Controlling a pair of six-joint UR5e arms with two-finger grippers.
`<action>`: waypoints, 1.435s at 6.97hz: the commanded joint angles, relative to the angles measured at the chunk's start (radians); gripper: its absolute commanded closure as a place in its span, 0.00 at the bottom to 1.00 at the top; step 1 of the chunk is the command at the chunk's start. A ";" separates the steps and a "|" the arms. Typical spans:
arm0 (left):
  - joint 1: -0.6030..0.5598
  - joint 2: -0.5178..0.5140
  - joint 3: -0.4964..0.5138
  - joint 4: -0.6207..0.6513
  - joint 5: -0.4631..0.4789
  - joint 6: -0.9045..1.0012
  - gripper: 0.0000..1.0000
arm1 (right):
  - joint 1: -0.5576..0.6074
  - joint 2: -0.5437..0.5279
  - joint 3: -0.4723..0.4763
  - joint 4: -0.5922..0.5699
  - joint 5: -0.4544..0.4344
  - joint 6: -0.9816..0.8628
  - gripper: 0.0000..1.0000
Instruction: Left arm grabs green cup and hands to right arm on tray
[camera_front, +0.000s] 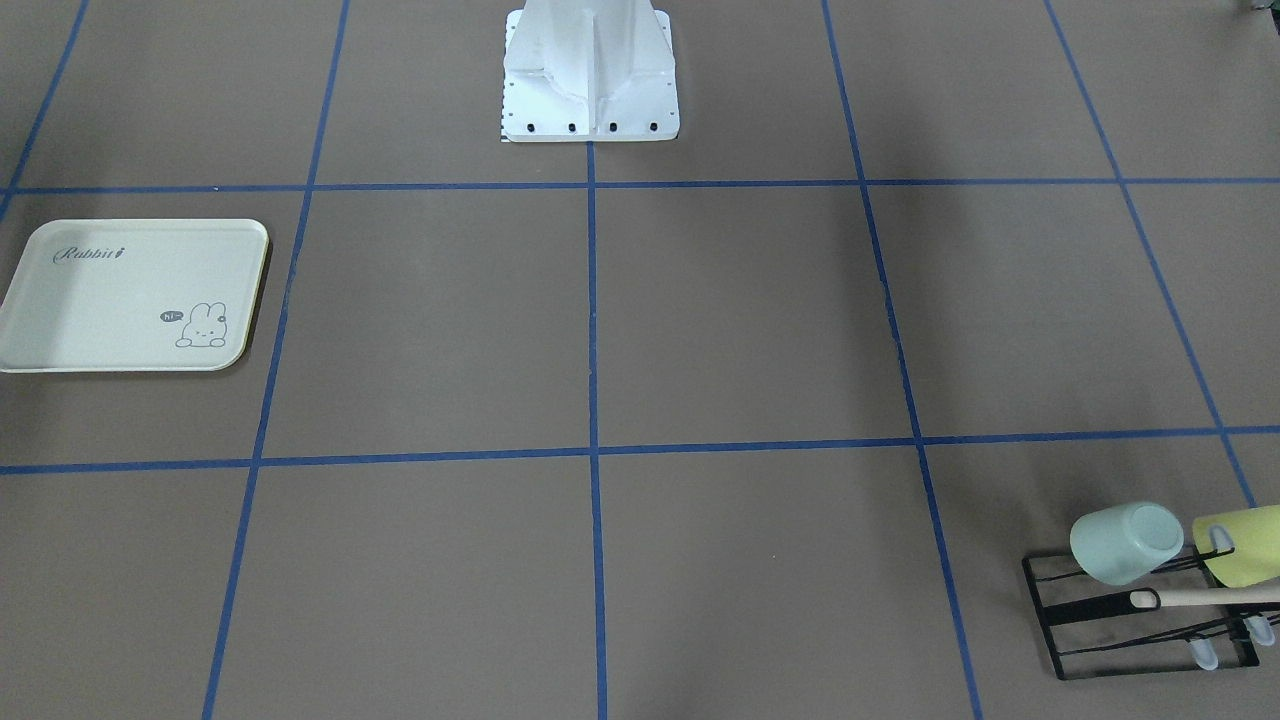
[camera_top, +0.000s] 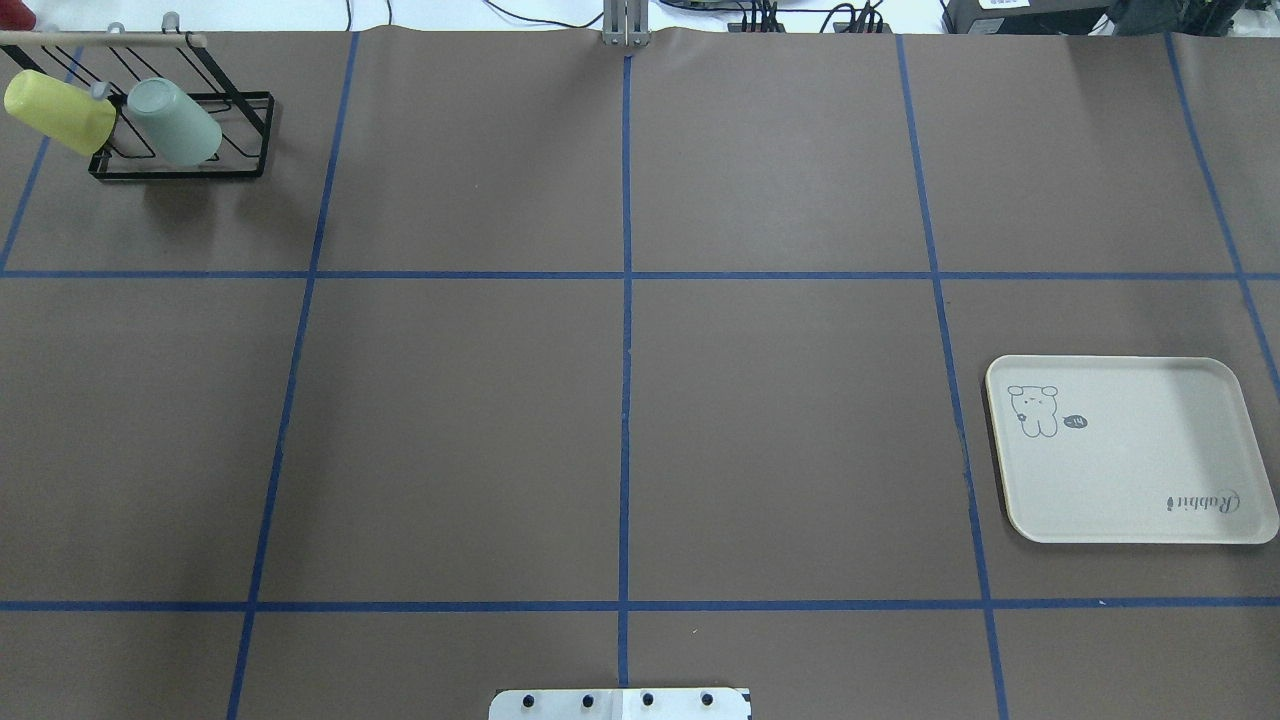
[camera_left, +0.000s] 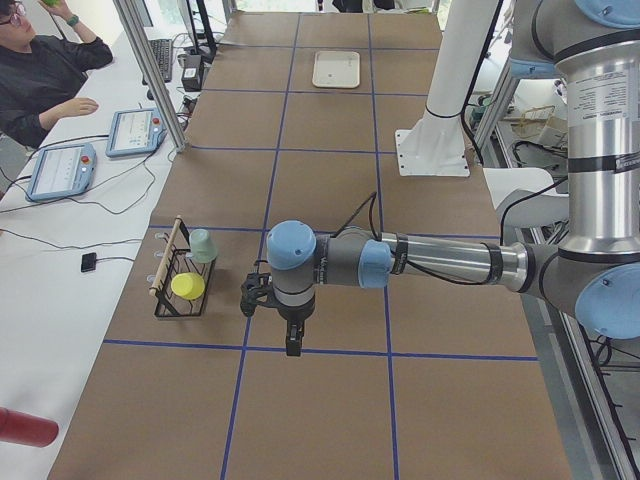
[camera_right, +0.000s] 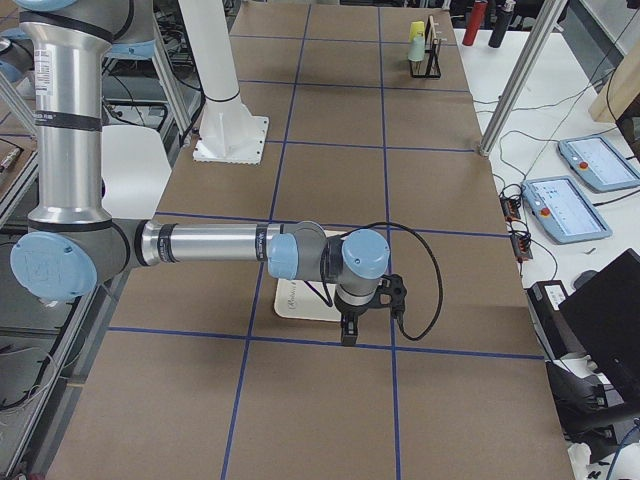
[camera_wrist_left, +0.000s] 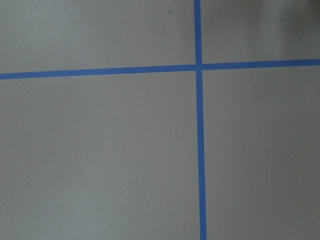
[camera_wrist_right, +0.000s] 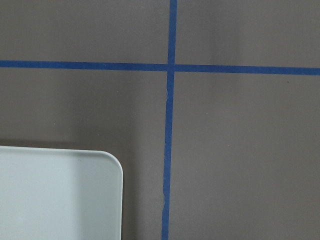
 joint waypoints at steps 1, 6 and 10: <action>0.001 0.000 -0.001 -0.015 0.000 0.000 0.00 | 0.000 0.002 -0.001 0.000 -0.005 0.000 0.00; 0.001 -0.202 -0.092 0.275 0.008 -0.008 0.00 | -0.002 0.005 0.001 0.000 0.002 0.005 0.00; 0.112 -0.213 -0.182 0.041 0.003 -0.163 0.00 | -0.006 0.011 0.001 0.000 0.003 0.008 0.00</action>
